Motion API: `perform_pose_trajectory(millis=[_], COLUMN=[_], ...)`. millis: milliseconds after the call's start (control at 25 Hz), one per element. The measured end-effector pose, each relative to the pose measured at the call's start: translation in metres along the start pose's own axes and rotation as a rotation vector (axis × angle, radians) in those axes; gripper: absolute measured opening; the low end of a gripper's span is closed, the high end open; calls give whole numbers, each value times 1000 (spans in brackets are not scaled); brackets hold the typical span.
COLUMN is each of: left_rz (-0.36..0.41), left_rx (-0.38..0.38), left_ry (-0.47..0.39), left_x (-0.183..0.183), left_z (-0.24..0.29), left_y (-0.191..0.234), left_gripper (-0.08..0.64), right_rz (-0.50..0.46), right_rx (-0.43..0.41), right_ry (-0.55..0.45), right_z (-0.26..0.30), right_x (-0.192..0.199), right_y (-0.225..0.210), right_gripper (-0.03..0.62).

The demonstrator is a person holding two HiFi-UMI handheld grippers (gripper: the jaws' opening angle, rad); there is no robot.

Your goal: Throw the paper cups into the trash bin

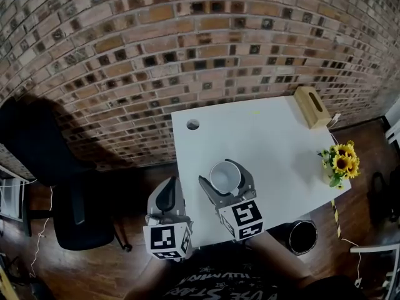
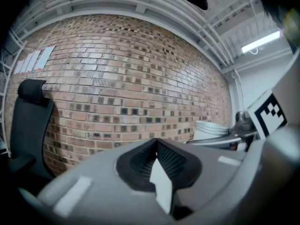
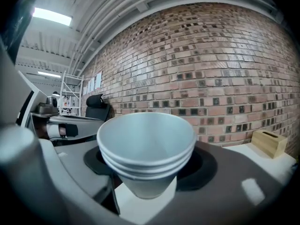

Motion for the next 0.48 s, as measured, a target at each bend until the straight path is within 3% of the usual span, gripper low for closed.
perform_pose_trajectory(millis=[280,480], left_rz=[14,-6], left_rx=[37,78], left_ry=[-23,-11], left_x=[-10,-6], left_z=[5,8], left_y=[-3,-3], left_gripper=[5,5], right_rz=[12,26], right_rx=[13,75], right_ry=[13,8], right_z=[-2,-5], right_x=[0,-2], right_y=[0,-15], right_gripper=[345,345])
Point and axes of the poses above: the fingertips, and each gripper's own axes: z forward along the fingers, y to its left, x out of its underside, the point moved 2 cm from there along -z, backward along the fingers, and after that the axes turned 13 degrees about x, right-handed, at the moved point
